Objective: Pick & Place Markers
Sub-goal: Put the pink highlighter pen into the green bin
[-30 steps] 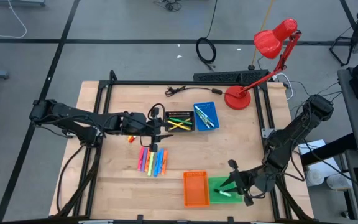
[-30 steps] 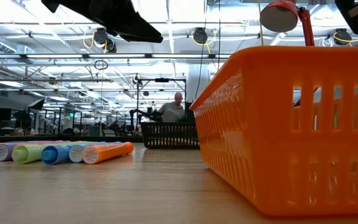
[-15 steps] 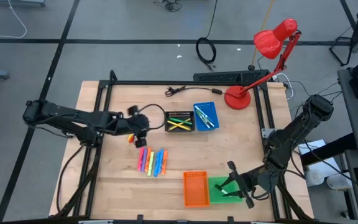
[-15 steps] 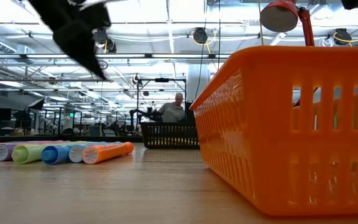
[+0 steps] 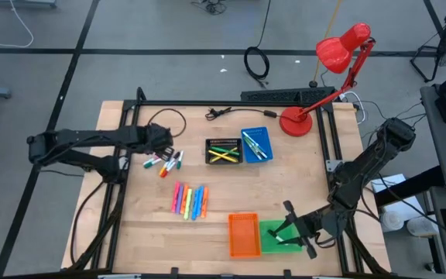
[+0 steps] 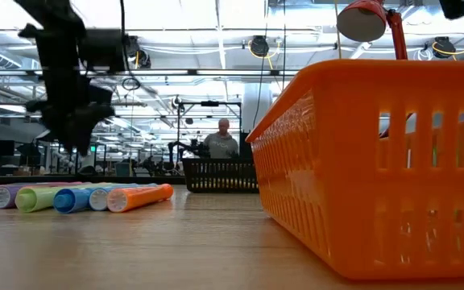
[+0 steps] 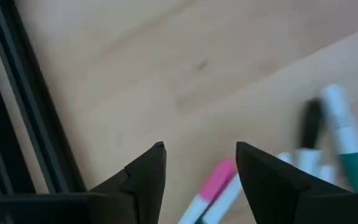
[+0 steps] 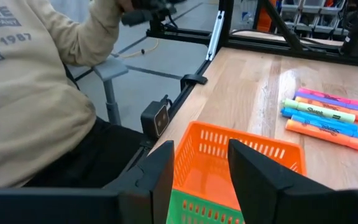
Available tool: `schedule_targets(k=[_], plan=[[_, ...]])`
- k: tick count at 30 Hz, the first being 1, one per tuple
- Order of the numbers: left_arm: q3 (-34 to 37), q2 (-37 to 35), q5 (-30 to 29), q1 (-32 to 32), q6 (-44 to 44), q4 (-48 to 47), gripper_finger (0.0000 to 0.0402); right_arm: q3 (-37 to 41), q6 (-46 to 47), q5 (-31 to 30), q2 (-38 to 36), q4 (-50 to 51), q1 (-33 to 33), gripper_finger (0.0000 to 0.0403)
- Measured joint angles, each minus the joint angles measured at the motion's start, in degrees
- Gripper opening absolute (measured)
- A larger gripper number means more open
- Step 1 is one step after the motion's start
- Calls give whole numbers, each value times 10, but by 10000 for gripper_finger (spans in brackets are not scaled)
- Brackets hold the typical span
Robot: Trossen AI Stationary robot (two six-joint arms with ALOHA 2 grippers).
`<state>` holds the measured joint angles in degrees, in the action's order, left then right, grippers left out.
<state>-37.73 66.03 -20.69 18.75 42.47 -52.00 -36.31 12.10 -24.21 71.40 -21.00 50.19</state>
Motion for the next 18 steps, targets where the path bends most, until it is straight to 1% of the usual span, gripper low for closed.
schedule_targets(k=[4, 7, 13, 18], plan=[[45, 3, 56, 50, -11, 20, 200, 36, 1, 0, 0, -63, 0, 141], [69, 3, 92, 62, -19, 27, 200, 50, 1, 0, 0, -100, 0, 141], [84, 2, 106, 61, -18, 26, 200, 51, -39, 0, 0, -144, 0, 135], [84, 2, 106, 41, -23, 4, 200, 51, -50, 0, 0, -148, 0, 135]])
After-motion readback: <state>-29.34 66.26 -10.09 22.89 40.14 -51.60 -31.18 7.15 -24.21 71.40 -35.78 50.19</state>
